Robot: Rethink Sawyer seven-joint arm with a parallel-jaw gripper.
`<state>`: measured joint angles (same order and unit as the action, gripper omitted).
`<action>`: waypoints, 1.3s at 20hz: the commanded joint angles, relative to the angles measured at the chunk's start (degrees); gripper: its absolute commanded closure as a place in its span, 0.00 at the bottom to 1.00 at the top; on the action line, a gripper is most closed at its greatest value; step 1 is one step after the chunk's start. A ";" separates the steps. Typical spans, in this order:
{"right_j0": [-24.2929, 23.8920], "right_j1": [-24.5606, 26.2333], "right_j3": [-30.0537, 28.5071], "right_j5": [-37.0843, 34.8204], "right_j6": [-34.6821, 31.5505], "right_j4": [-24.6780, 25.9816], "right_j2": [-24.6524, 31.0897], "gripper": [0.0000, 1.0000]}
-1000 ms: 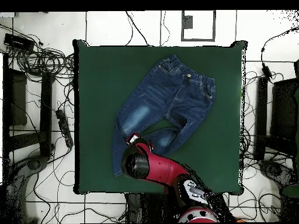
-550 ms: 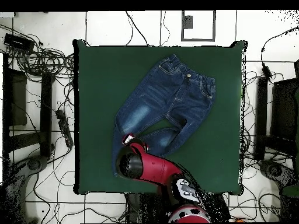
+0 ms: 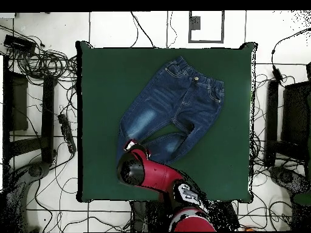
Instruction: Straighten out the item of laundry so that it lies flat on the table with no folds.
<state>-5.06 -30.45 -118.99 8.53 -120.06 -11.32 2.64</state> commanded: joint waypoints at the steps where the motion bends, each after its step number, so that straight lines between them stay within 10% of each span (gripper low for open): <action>1: 2.16 3.83 1.49 3.18 -16.62 -4.75 6.20 0.00; 26: 9.71 4.62 3.93 0.42 -17.92 -19.72 4.99 0.00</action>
<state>2.03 -26.23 -118.92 11.34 -120.08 -26.42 0.78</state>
